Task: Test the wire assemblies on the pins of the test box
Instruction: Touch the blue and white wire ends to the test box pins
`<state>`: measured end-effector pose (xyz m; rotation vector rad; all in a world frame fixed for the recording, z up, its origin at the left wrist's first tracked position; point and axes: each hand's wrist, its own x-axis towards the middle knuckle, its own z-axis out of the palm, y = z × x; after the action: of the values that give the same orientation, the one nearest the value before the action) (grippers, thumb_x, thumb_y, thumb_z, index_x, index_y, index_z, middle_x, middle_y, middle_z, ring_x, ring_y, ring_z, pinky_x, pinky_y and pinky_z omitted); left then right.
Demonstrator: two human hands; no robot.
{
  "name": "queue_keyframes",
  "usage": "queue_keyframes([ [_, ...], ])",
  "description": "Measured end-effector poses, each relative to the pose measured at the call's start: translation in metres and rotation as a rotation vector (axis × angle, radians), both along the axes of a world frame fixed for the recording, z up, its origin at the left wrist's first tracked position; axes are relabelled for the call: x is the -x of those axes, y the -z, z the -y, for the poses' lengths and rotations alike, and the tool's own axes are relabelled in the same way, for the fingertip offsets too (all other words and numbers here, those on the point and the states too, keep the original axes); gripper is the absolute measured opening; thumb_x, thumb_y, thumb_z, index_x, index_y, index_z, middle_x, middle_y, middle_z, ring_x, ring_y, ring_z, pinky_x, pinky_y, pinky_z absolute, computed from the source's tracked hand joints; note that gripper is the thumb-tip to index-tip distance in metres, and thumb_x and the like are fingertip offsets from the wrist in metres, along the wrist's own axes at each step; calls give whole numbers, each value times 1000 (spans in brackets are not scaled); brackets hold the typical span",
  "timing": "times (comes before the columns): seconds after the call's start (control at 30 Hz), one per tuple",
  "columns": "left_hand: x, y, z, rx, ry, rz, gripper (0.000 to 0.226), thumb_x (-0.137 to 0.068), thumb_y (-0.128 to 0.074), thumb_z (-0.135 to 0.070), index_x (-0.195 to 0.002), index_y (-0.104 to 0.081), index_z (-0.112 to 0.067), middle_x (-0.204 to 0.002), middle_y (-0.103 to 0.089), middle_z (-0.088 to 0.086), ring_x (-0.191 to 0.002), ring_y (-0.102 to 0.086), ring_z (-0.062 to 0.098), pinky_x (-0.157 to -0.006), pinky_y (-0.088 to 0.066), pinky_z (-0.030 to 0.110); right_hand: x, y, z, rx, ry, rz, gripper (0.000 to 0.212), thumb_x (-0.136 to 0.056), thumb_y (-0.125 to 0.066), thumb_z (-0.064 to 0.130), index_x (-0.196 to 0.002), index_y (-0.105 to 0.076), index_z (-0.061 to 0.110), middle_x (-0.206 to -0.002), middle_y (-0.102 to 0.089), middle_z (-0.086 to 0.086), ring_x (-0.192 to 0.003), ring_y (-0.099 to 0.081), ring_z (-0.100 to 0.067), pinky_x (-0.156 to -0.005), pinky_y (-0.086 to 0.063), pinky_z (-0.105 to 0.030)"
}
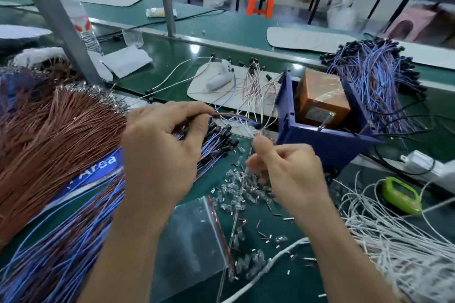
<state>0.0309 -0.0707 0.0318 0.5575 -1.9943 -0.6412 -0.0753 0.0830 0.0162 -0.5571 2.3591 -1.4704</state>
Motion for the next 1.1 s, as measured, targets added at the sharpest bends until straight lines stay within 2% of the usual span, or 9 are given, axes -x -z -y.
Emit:
queue_keyframes([
  [0.07, 3, -4, -13, -34, 151, 48, 12, -85, -73, -30, -91, -80, -38, -82, -64, -37, -87, -59, -12, -86, -49, 26, -8, 1, -3, 209, -166, 465, 62, -85, -51, 66, -87, -81, 12, -82, -79, -10, -63, -70, -18, -57, -50, -24],
  [0.13, 1, -5, -20, -97, 314, 124, 17, -79, -76, -28, -86, -79, -43, -77, -69, -34, -82, -65, -7, -76, -46, 9, -13, 4, -5, 445, -122, 687, 61, -86, -47, 61, -90, -82, 12, -88, -78, -17, -67, -72, -23, -58, -53, -26],
  [0.2, -6, -1, -18, -150, 454, 269, 14, -77, -78, -32, -81, -80, -45, -77, -72, -29, -75, -69, 1, -66, -49, 12, -14, 10, -10, 515, 4, 690, 51, -97, -50, 49, -82, -83, 13, -83, -77, -18, -64, -72, -23, -55, -54, -24],
  [0.33, -19, 13, -5, -313, 601, 645, 10, -77, -81, -52, -84, -77, -57, -73, -76, -13, -67, -69, 25, -61, -57, 39, -18, 26, -30, 682, 203, 774, 49, -108, -44, 28, -81, -79, 5, -83, -76, -20, -71, -75, -27, -58, -59, -28],
  [0.53, -10, 26, -1, -511, 586, 671, 27, -78, -82, -22, -78, -81, -49, -68, -76, -8, -60, -70, 3, -53, -51, 13, -13, 36, -65, 1055, 355, 934, 30, -102, -50, 11, -99, -76, -4, -81, -70, -22, -90, -75, -37, -80, -63, -47],
  [0.67, -3, 32, -5, -582, 627, 690, 23, -79, -81, -12, -76, -84, -35, -57, -72, -3, -35, -50, -6, -39, -35, 2, -3, 35, -84, 1224, 425, 959, 21, -82, -62, 19, -85, -71, 0, -57, -50, -7, -55, -60, -23, -59, -60, -39],
  [0.83, -6, 37, 12, -585, 575, 638, 20, -60, -89, -44, -79, -83, -39, -67, -76, 2, -56, -65, 17, -58, -50, 26, 12, 39, -119, 1260, 398, 947, 33, -92, -53, 32, -67, -60, 10, -48, -20, 4, -41, -24, -13, -41, -29, -26],
  [0.93, -6, 42, 23, -612, 481, 523, 37, -45, -96, -41, -79, -84, -32, -65, -75, 7, -52, -61, 8, -52, -49, 16, 19, 41, -138, 1180, 339, 856, 32, -93, -53, 31, -70, -61, 11, -49, -20, 4, -43, -20, -12, -45, -23, -27],
  [1.1, 16, 51, -4, -891, 576, 291, 21, -60, -83, -25, -81, -84, -22, -70, -76, 7, -61, -69, 9, -58, -54, 13, 22, 44, -144, 678, 153, 612, 34, -99, -54, 23, -73, -67, 6, -46, -22, 4, -42, -17, -14, -46, -17, -30],
])
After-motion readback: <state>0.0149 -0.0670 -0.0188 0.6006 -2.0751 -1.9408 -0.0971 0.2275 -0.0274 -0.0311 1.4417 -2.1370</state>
